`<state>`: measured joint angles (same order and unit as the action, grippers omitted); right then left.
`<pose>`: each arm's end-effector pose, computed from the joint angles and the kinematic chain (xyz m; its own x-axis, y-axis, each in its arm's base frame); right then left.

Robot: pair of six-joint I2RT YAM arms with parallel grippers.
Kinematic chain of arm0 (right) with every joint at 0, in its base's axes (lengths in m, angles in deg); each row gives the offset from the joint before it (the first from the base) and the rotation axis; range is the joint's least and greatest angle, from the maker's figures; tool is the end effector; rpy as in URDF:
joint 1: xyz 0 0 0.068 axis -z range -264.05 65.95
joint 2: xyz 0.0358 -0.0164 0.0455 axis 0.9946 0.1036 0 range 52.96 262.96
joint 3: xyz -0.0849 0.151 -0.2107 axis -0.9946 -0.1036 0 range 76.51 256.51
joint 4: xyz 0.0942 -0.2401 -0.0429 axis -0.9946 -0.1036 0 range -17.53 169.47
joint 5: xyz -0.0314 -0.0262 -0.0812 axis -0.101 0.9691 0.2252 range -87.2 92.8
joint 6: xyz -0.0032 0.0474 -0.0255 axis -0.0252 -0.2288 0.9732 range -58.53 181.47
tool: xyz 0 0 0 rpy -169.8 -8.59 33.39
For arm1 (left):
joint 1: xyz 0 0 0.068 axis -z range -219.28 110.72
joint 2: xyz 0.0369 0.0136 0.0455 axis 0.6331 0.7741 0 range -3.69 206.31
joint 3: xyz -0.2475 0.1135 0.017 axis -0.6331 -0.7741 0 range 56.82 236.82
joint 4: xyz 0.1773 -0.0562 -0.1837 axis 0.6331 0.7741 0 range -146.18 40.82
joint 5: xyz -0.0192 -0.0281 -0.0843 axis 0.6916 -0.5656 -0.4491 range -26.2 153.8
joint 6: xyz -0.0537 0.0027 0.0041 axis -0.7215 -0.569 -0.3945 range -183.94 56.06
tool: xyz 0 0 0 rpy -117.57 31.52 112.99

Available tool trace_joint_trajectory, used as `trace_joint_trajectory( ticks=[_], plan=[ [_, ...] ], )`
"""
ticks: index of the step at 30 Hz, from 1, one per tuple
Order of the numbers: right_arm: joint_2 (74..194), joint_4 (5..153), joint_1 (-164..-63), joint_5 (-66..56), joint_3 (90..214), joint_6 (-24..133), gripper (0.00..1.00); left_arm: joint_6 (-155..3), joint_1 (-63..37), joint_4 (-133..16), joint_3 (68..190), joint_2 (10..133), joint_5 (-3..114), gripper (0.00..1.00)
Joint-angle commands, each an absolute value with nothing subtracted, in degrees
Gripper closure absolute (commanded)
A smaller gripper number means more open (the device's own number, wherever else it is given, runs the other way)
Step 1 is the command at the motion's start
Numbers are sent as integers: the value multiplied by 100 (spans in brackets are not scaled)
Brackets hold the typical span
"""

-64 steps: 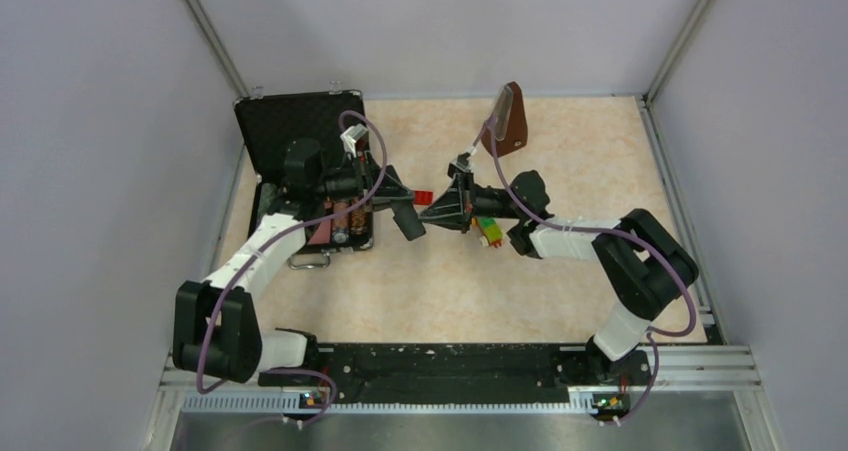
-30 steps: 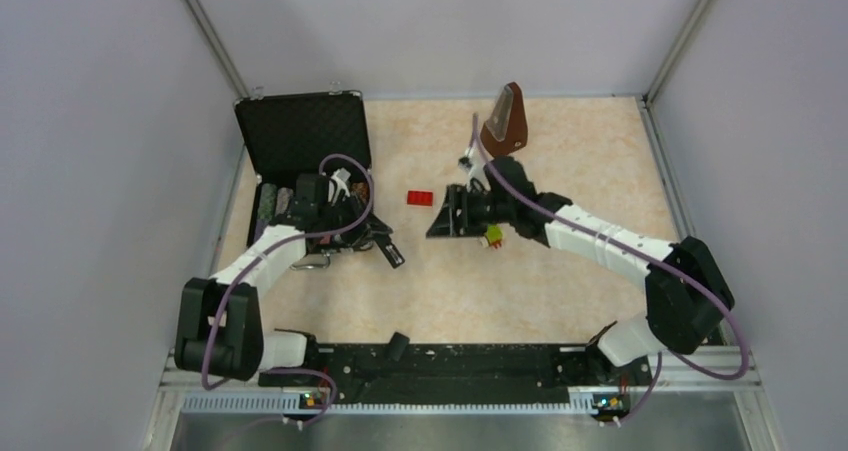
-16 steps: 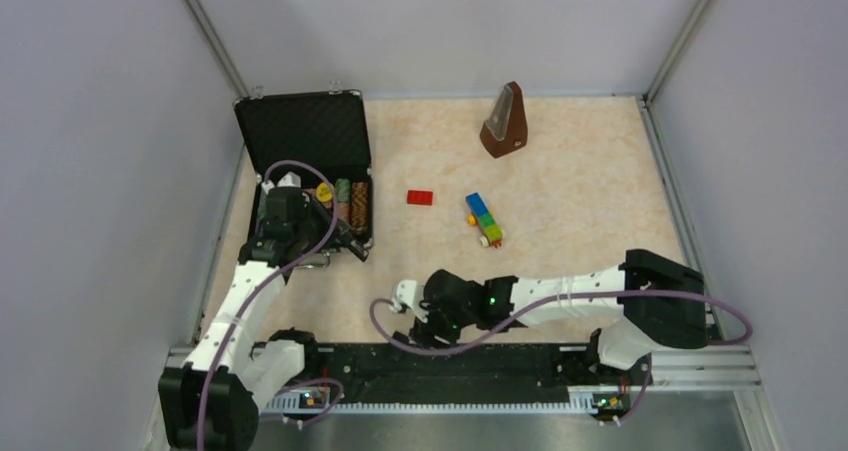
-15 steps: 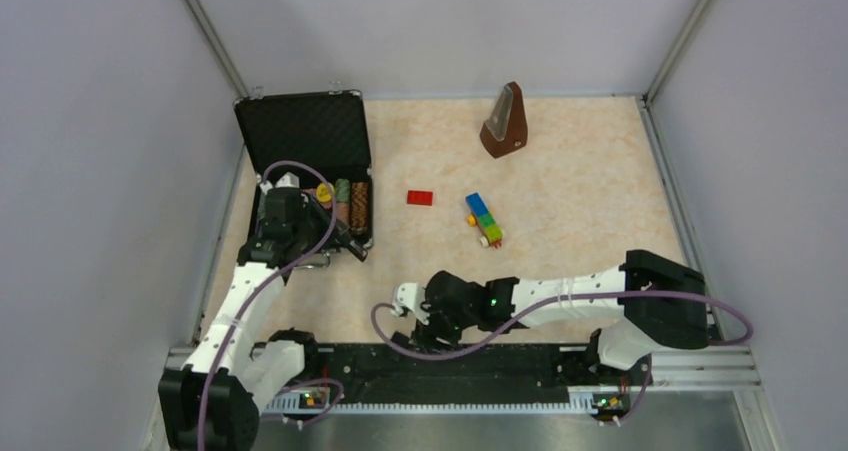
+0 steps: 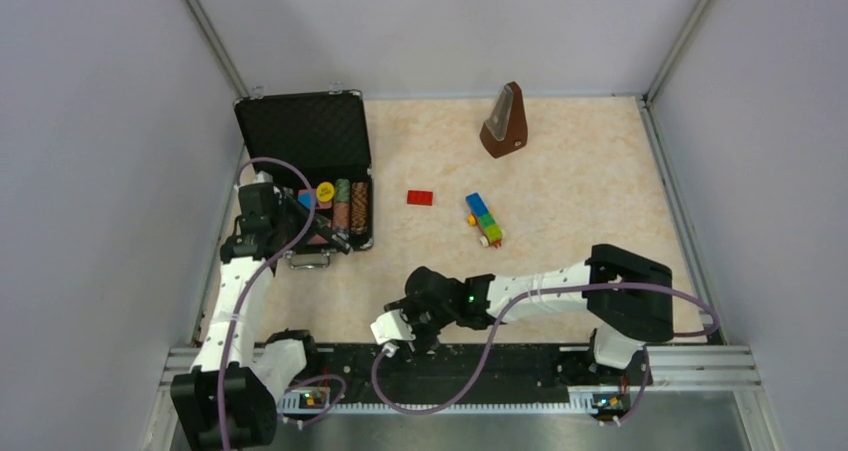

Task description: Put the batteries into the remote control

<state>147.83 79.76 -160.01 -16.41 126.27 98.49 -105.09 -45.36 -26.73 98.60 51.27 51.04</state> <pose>0.0697 0.3270 0.1694 0.4492 -0.5476 -0.7059 -0.8796 -0.4095 -0.2420 0.2003 0.0134 0.2586 -0.5454 -0.7036 -0.4555 -0.3993 0.6960 -0.5968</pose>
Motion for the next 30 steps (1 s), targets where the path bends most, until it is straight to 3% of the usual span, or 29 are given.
trace_joint_trajectory(
  ticks=[1, 23, 30],
  plan=[
    [15045, 7824, -16008, -2135, 13115, 10559, 36, -10346, -4773, -2940, 10095, 5255, 4650, 100],
    [16135, 6699, -16218, -2394, 14257, 10968, 38, -10118, -5359, -3071, 9998, 5432, 4036, 100],
    [16387, 6291, -16183, -2349, 14505, 11065, 46, -10132, -5428, -3091, 9989, 5383, 3969, 100]
  ],
)
